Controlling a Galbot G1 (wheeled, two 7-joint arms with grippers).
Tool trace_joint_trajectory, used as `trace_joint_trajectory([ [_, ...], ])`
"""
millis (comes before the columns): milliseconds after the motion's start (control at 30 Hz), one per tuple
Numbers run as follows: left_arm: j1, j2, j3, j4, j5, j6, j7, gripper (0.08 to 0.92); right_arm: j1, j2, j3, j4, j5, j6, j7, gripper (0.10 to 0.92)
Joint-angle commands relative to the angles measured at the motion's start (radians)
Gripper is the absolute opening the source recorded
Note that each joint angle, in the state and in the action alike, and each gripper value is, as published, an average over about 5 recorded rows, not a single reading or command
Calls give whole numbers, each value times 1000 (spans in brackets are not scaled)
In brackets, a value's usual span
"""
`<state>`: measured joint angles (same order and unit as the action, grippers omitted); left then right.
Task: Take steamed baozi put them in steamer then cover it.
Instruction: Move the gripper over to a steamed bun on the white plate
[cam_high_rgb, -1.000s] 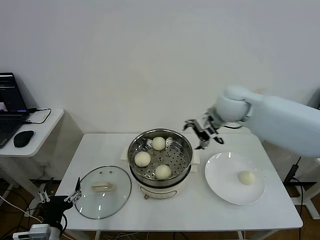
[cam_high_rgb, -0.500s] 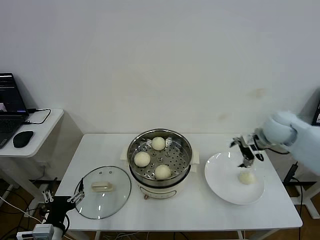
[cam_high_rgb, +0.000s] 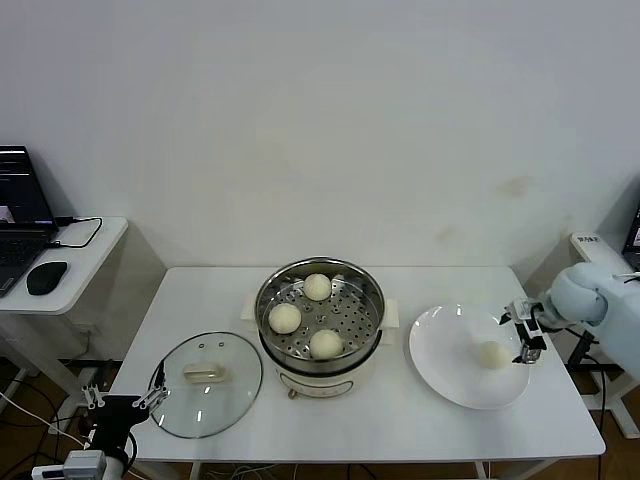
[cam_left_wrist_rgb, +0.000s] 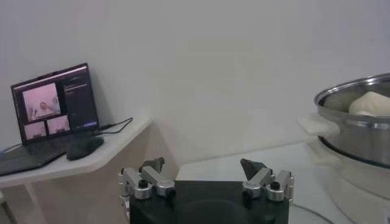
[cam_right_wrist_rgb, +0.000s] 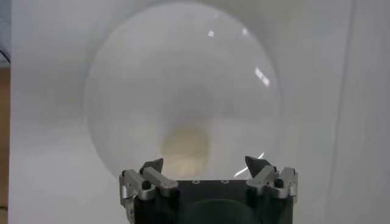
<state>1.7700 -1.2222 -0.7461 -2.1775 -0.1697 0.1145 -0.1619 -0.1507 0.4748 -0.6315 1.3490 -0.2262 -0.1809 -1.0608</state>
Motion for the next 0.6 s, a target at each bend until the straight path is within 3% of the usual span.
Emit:
trace_joint_trajectory([
  [33, -1, -1, -4, 2, -1, 0, 0, 823, -103, 69, 75, -102, -60, 16, 12, 823],
  [433, 0, -3, -13, 10, -3, 0, 0, 823, -109, 134, 77, -144, -73, 4, 30, 819],
  [600, -3, -6, -10, 13, -2, -1, -1, 823, -105, 140, 78, -158, -85, -1, 39, 772],
])
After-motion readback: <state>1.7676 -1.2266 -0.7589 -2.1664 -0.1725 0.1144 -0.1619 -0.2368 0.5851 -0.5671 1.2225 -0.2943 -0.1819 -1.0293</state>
